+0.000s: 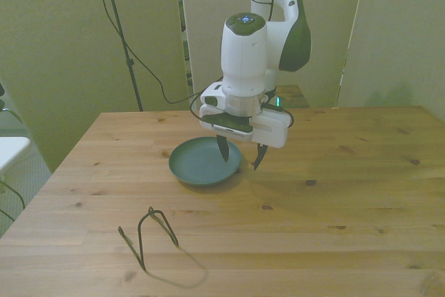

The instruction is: Load the plate

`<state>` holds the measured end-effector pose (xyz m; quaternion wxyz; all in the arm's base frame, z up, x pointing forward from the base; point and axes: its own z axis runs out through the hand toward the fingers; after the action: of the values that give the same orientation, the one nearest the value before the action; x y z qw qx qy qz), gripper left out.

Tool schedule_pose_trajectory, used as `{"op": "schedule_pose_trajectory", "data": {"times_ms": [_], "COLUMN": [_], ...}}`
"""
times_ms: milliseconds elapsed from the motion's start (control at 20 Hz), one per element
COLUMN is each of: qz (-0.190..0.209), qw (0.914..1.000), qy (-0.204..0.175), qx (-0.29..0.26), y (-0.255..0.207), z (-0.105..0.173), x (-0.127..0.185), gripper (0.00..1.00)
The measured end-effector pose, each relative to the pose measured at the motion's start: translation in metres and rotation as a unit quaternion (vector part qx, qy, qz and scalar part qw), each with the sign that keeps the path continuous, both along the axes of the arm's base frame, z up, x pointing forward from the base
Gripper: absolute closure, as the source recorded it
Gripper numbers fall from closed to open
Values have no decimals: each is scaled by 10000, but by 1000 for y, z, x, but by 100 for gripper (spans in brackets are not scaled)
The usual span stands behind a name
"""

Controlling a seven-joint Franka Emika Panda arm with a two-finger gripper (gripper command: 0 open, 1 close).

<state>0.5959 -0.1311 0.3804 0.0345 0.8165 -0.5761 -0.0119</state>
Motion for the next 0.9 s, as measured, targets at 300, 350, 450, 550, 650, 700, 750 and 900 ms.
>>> {"op": "schedule_pose_trajectory", "data": {"times_ms": [300, 350, 450, 550, 650, 700, 750, 900], "qz": [53, 61, 69, 60, 32, 18, 6, 0], "qw": [10000, 10000, 9999, 9998, 9997, 9997, 9997, 9997], "qy": [2, 10, 40, 89, 129, 136, 129, 109], "qx": [-46, -72, -121, -180, -204, -212, -219, -226], "y": [4, 5, 4, 2, -2, -4, -6, -7], "z": [-2, -2, -5, -10, -16, -19, -21, -20], "x": [2, 2, 2, 2, 2, 2, 2, 3], "gripper": [100, 100, 100, 100, 100, 100, 100, 100]}}
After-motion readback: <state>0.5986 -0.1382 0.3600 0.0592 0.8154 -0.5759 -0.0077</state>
